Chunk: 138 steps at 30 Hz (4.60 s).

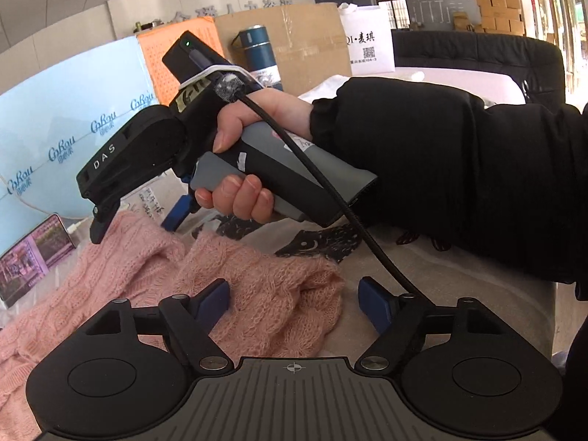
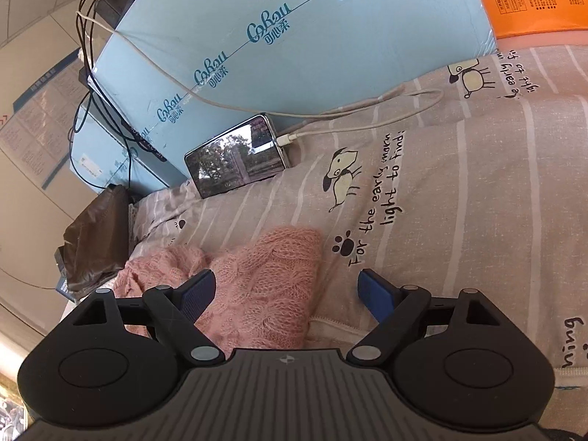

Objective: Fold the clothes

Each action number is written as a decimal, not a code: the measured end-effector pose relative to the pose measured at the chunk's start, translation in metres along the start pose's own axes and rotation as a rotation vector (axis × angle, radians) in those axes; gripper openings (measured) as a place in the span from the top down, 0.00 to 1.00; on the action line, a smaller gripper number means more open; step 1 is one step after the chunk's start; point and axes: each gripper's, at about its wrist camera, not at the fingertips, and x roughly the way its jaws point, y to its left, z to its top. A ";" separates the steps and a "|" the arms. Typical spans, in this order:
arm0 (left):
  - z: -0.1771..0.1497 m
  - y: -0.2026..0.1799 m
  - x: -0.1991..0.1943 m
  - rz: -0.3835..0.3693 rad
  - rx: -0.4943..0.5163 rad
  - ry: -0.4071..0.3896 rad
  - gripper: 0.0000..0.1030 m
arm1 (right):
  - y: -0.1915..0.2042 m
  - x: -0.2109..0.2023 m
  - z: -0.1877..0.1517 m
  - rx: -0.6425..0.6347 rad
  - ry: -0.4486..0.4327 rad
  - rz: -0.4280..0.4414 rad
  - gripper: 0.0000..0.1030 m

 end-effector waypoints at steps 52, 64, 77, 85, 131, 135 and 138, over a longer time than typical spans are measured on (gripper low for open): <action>-0.205 0.182 -0.204 0.571 -0.852 -0.307 0.88 | 0.285 0.213 -0.028 -0.306 -0.026 -0.213 0.91; -0.207 0.199 -0.214 0.531 -0.933 -0.362 0.21 | 0.260 0.151 -0.001 -0.153 -0.078 -0.004 0.19; -0.203 0.200 -0.200 0.382 -0.998 -0.439 0.81 | 0.226 0.062 -0.102 -0.470 0.084 0.057 0.18; -0.213 0.198 -0.213 0.481 -1.054 -0.408 0.81 | 0.218 0.051 -0.127 -0.505 0.078 0.071 0.18; -0.180 0.200 -0.169 0.388 -1.054 -0.313 0.81 | 0.145 0.123 -0.042 -0.067 -0.065 0.140 0.71; -0.161 0.185 -0.177 0.331 -0.980 -0.363 0.82 | 0.143 0.088 -0.040 -0.031 -0.100 0.187 0.74; -0.146 0.176 -0.176 0.274 -0.938 -0.390 0.82 | 0.141 0.049 -0.039 -0.032 -0.151 0.184 0.74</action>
